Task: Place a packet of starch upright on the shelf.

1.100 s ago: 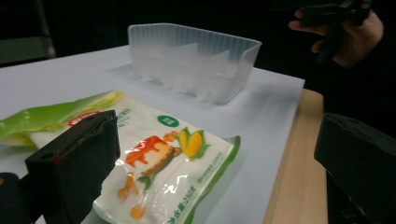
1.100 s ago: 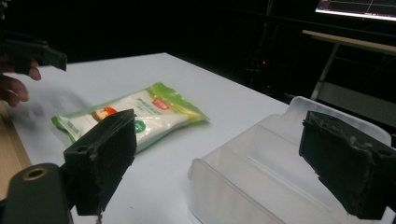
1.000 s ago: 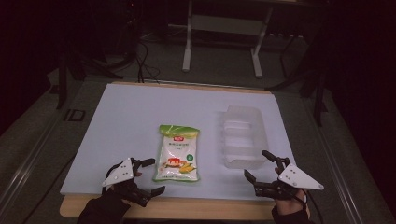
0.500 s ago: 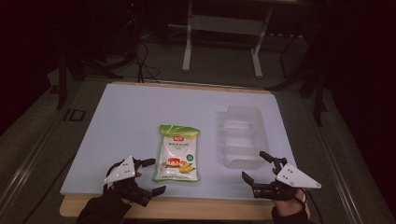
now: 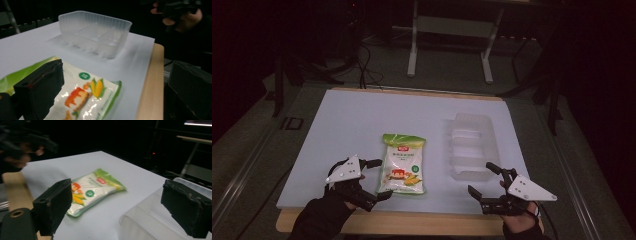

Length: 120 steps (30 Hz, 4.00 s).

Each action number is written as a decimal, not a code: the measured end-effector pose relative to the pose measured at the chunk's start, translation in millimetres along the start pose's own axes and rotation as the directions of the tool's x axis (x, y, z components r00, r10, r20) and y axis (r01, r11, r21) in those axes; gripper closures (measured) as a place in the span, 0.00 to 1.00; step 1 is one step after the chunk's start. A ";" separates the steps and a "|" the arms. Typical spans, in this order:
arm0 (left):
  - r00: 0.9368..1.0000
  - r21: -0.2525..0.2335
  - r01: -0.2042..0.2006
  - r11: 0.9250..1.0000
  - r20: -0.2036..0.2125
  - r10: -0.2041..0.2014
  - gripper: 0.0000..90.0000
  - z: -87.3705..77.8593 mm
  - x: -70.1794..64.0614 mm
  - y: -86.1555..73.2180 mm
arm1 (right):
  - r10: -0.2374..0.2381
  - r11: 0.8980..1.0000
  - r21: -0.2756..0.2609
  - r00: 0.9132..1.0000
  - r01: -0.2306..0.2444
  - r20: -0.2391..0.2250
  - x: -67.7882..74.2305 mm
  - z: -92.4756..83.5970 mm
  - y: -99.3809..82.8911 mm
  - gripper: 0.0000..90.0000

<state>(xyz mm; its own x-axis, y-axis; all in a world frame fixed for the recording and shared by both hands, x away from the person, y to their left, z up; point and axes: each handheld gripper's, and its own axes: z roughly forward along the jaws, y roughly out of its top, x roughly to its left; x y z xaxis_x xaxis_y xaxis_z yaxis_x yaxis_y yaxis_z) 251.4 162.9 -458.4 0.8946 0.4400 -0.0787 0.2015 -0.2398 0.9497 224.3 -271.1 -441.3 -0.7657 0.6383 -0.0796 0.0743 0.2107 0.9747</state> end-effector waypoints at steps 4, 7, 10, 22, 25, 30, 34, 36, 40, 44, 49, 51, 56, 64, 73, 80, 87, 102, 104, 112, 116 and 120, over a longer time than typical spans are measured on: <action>1.000 -0.005 0.016 1.000 -0.020 -0.016 0.01 4.7 11.1 9.8 | -0.007 1.000 -0.009 1.000 0.007 -0.012 0.9 -2.3 3.2 0.11; 0.999 0.006 0.021 1.000 -0.038 -0.021 0.01 9.1 20.4 17.9 | -0.010 1.000 -0.015 1.000 0.010 -0.017 1.8 -4.0 5.7 0.11; 0.998 0.009 0.028 1.000 -0.052 -0.028 0.01 14.8 31.6 25.3 | -0.011 1.000 -0.017 1.000 0.011 -0.021 2.1 -4.4 6.5 0.11; 0.989 0.047 0.112 0.993 -0.106 -0.106 0.01 36.8 71.8 31.6 | -0.021 1.000 -0.015 1.000 0.021 -0.017 4.0 -4.5 7.4 0.11; 0.982 0.074 0.146 0.986 -0.133 -0.136 0.01 43.2 81.6 29.3 | -0.022 1.000 -0.016 1.000 0.021 -0.015 4.1 -4.4 7.4 0.11; 0.962 0.093 0.203 0.975 -0.206 -0.181 0.01 52.7 99.4 23.5 | -0.027 0.999 -0.028 1.000 0.027 -0.012 6.2 -5.0 8.4 0.11; 0.951 0.103 0.241 0.965 -0.225 -0.214 0.01 59.8 114.0 14.8 | -0.031 0.999 -0.029 0.999 0.031 -0.016 8.0 -5.3 9.4 0.11; 0.944 0.101 0.265 0.959 -0.232 -0.236 0.01 62.6 121.4 9.2 | -0.031 0.999 -0.027 0.999 0.030 -0.015 7.5 -4.8 8.4 0.11; 0.933 0.113 0.285 0.952 -0.262 -0.248 0.03 67.6 132.1 -2.6 | -0.026 0.999 -0.022 1.000 0.026 -0.017 7.1 -4.5 7.5 0.11; 0.919 0.128 0.318 0.940 -0.285 -0.272 0.03 71.9 143.8 -15.8 | -0.021 1.000 -0.014 1.000 0.021 -0.018 6.9 -3.3 5.7 0.11; 0.910 0.154 0.355 0.922 -0.285 -0.303 0.03 77.2 153.1 -27.3 | -0.023 1.000 0.001 0.999 0.023 -0.029 7.1 -0.7 3.5 0.11; 0.907 0.163 0.368 0.915 -0.281 -0.315 0.03 79.5 155.6 -30.2 | -0.023 1.000 0.004 0.999 0.023 -0.032 6.9 -0.1 2.9 0.11; 0.906 0.199 0.375 0.905 -0.284 -0.313 0.03 86.6 160.5 -33.9 | -0.019 1.000 0.011 0.999 0.020 -0.035 6.8 1.0 1.7 0.11; 0.909 0.246 0.383 0.890 -0.271 -0.317 0.03 95.3 164.9 -40.8 | -0.015 1.000 0.025 0.999 0.016 -0.040 6.0 3.2 -0.5 0.11; 0.926 0.296 0.363 0.883 -0.220 -0.307 0.16 100.8 159.0 -40.1 | -0.019 0.999 0.027 0.999 0.020 -0.043 6.8 3.7 -0.2 0.11; 0.932 0.310 0.348 0.885 -0.217 -0.291 0.35 103.5 145.6 -39.4 | -0.014 1.000 0.027 0.999 0.015 -0.044 6.7 3.4 0.2 0.11; 0.951 0.432 0.286 0.855 -0.241 -0.196 0.62 112.7 130.8 -28.0 | -0.016 0.999 0.033 0.999 0.018 -0.045 7.1 5.2 0.2 0.11; 0.953 0.449 0.209 0.869 -0.292 -0.078 0.89 112.4 115.4 -11.8 | 0.001 1.000 0.026 0.999 0.000 -0.038 3.9 3.8 0.3 0.14; 0.954 0.421 0.204 0.884 -0.289 -0.083 0.89 106.8 113.4 -6.1 | -0.004 1.000 0.022 0.999 0.004 -0.032 3.9 3.2 0.5 0.14; 0.959 0.364 0.169 0.916 -0.276 -0.068 0.91 89.7 100.7 13.9 | -0.003 1.000 0.015 1.000 0.004 -0.031 3.4 2.4 1.4 0.15; 0.961 0.338 0.156 0.928 -0.271 -0.063 0.92 82.8 94.2 21.6 | -0.008 1.000 0.010 1.000 0.008 -0.027 3.4 2.3 1.9 0.15; 0.964 0.312 0.138 0.940 -0.262 -0.055 0.92 76.9 86.3 29.4 | -0.007 1.000 0.006 1.000 0.007 -0.029 3.2 1.4 2.6 0.16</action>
<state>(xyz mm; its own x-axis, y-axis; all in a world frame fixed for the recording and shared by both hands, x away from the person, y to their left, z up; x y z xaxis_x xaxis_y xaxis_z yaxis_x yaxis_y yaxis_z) 365.2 127.3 -460.7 0.7466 0.6636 -0.0484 0.4376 -0.4349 0.7870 223.0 -267.5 -439.3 -0.7842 0.6153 -0.0805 0.0724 0.2196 0.9729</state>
